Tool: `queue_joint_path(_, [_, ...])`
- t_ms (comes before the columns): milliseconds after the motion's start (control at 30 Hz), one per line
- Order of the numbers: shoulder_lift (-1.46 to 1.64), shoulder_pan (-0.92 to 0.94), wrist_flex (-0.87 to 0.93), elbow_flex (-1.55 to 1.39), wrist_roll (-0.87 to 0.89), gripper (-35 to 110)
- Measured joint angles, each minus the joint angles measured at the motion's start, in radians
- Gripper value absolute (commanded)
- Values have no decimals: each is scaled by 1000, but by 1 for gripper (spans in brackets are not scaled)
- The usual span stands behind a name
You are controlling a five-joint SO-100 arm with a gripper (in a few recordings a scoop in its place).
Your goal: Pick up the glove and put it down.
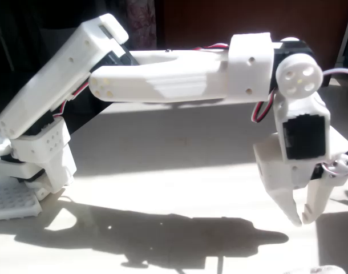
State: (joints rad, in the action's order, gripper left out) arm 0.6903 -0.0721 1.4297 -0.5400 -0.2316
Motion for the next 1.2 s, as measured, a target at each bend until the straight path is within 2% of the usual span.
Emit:
queue_joint_path(567, [0,0,0,0,0,0])
queue_joint_path(733, [98,0,-43,-29,0,1])
queue_joint_path(1067, [529,0,-373,-514,0,1])
queue_joint_path(1200, [696,0,-423,-703,0,1])
